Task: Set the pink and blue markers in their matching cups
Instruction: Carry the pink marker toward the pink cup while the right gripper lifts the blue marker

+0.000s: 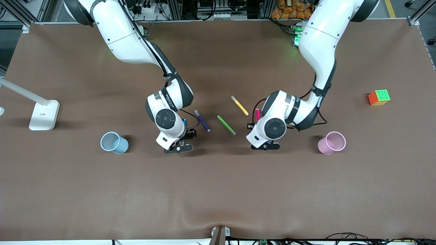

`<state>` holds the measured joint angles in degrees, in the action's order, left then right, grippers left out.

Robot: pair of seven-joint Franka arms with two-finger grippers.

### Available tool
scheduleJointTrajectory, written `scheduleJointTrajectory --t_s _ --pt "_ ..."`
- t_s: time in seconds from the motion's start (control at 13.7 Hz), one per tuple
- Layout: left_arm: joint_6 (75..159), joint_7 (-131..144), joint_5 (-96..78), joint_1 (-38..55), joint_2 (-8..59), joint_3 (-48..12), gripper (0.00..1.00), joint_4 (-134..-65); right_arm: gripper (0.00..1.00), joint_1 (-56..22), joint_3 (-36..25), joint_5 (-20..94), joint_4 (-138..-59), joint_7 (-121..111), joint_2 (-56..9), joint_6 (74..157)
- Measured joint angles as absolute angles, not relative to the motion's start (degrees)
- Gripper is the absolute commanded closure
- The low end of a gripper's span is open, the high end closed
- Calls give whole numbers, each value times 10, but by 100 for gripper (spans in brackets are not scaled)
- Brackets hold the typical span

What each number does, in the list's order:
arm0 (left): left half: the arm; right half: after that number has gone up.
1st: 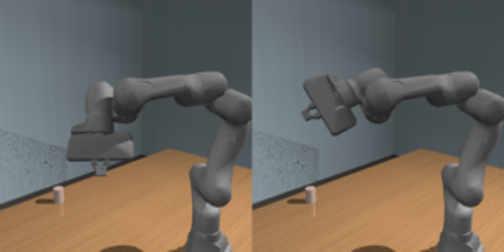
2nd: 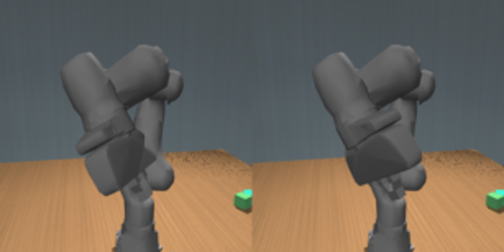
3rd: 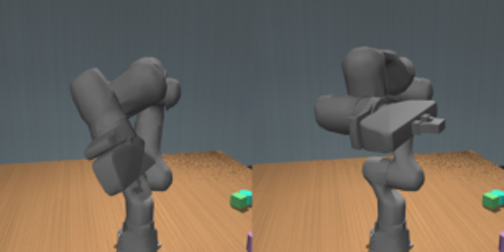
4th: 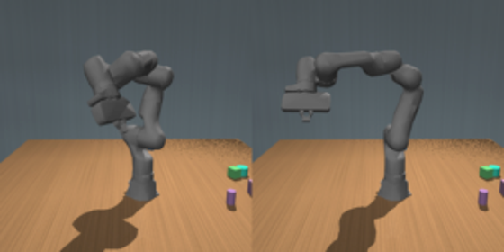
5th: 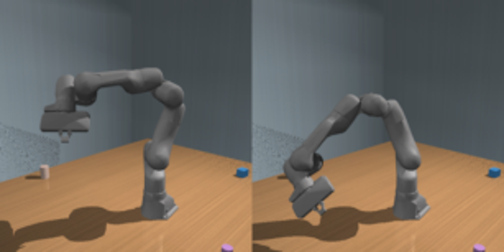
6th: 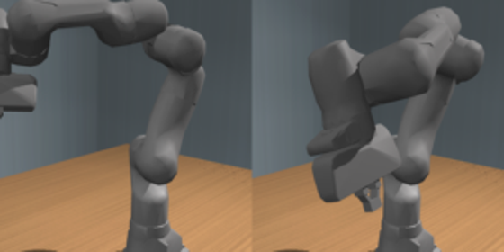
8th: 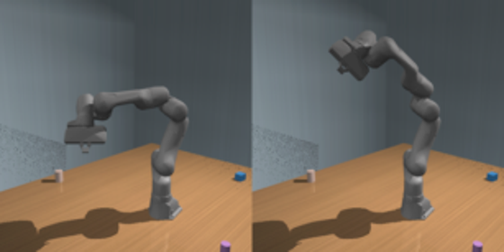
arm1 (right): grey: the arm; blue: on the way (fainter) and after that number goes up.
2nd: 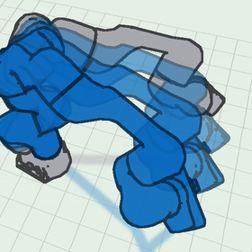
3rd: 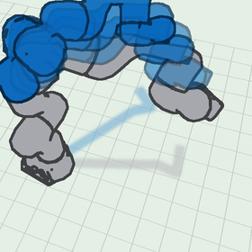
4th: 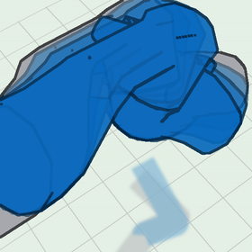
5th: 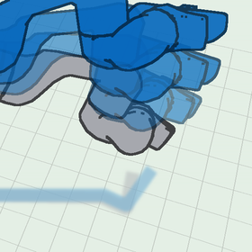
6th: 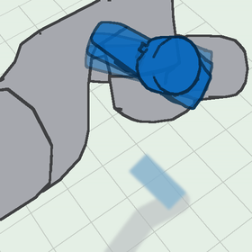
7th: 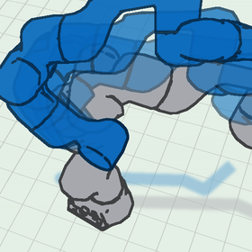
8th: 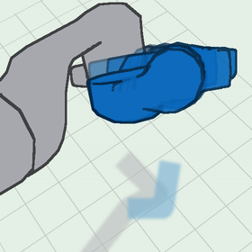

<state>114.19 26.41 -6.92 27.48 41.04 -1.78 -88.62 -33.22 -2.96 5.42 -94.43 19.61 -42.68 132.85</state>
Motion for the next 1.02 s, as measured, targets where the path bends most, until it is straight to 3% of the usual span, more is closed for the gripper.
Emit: scheduleJointTrajectory --t_s 0.07,0.15,1.02 --pt "1141 264 -64 274 404 -6 100 -877 92 -332 -30 54 -944 196 -425 1328" --pt "1141 264 -55 273 394 6 100 -868 100 -332 -30 54 -944 196 -423 1328" --pt "1125 258 3 179 264 26 100 -841 100 -316 -43 52 -911 143 -411 1340"
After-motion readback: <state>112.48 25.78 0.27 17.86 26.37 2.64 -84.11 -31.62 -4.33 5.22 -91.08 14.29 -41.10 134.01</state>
